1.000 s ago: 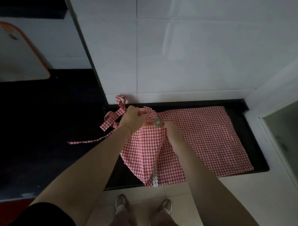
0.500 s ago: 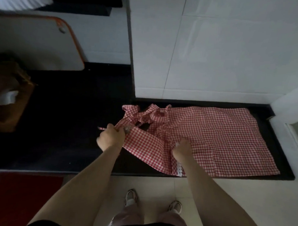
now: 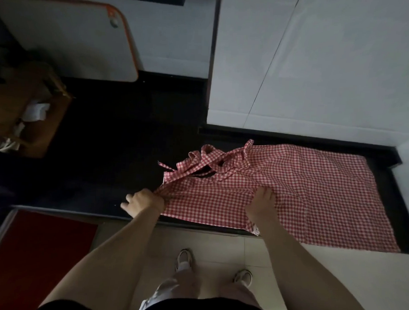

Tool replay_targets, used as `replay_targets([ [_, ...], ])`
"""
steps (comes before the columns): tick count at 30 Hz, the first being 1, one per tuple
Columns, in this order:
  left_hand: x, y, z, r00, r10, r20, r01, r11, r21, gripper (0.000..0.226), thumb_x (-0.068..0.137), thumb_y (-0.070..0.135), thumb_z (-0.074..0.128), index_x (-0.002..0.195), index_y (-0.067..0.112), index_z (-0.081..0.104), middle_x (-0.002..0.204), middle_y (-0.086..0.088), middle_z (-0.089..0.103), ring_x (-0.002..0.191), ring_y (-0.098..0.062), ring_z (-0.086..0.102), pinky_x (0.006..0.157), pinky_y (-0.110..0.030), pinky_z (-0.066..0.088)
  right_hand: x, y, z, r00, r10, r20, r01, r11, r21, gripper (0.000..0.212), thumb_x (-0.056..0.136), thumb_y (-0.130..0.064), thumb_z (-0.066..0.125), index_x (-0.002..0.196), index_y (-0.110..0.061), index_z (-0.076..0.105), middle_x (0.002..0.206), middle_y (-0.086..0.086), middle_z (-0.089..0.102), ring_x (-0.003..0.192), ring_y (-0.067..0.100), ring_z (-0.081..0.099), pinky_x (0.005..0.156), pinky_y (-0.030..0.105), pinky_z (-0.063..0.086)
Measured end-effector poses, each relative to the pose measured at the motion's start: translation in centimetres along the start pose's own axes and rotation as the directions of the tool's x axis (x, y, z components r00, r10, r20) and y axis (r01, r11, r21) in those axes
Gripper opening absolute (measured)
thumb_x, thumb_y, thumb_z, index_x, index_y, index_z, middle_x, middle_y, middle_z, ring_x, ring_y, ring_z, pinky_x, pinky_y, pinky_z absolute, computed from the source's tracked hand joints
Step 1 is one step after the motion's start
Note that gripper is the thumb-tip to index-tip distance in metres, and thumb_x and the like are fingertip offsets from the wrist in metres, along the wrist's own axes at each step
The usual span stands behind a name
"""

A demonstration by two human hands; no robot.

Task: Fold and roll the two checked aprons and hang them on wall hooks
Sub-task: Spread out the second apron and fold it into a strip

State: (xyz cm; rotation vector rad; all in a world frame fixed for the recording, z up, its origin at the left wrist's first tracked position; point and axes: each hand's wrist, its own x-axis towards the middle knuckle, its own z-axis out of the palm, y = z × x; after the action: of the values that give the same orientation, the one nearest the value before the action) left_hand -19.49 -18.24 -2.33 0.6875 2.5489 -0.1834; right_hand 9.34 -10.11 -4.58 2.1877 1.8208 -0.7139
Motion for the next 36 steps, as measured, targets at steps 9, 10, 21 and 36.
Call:
replay_targets([
  [9, -3.0, 5.9, 0.0, 0.661, 0.693, -0.286, -0.739, 0.667, -0.093, 0.012, 0.082, 0.010, 0.051, 0.084, 0.012, 0.062, 0.091, -0.004, 0.062, 0.083, -0.023, 0.058, 0.067, -0.032, 0.042, -0.3, -1.9, -0.7, 0.979, -0.172, -0.108, 0.157, 0.979, -0.132, 0.062, 0.088, -0.039, 0.057, 0.140, -0.016, 0.034, 0.143, 0.014, 0.038, 0.133, 0.032, 0.037, 0.107, 0.048, 0.037],
  [10, -3.3, 6.6, 0.4, 0.632, 0.752, -0.186, -0.774, 0.627, -0.092, 0.017, 0.086, 0.012, 0.049, 0.089, 0.014, 0.065, 0.094, -0.003, 0.063, 0.084, -0.021, 0.059, 0.067, -0.030, 0.044, -0.3, -1.9, -0.5, 0.981, -0.177, -0.077, 0.165, 0.976, -0.138, 0.064, 0.088, -0.040, 0.056, 0.142, -0.017, 0.032, 0.144, 0.013, 0.038, 0.133, 0.033, 0.037, 0.107, 0.048, 0.036],
  [21, -2.6, 8.8, 0.5, 0.684, 0.726, 0.075, -0.723, 0.659, 0.210, 0.027, 0.095, 0.021, 0.047, 0.114, 0.014, 0.066, 0.126, -0.006, 0.055, 0.109, -0.024, 0.057, 0.089, -0.033, 0.049, 1.3, -2.2, -2.6, 0.895, -0.366, -0.254, 0.296, 0.915, -0.275, 0.023, 0.090, -0.015, 0.054, 0.111, -0.011, 0.062, 0.111, 0.008, 0.062, 0.107, 0.028, 0.058, 0.094, 0.040, 0.042],
  [36, 0.0, 5.4, 0.6, 0.939, 0.336, -0.075, -0.332, 0.941, 0.061, 0.058, 0.096, 0.044, 0.041, 0.143, 0.012, 0.031, 0.143, -0.019, 0.038, 0.128, -0.037, 0.042, 0.106, -0.050, 0.034, 1.5, -6.5, 0.3, 0.837, -0.541, 0.079, 0.540, 0.794, -0.279, 0.029, 0.099, -0.019, 0.044, 0.123, -0.020, 0.059, 0.124, 0.004, 0.064, 0.114, 0.025, 0.060, 0.098, 0.037, 0.047],
])
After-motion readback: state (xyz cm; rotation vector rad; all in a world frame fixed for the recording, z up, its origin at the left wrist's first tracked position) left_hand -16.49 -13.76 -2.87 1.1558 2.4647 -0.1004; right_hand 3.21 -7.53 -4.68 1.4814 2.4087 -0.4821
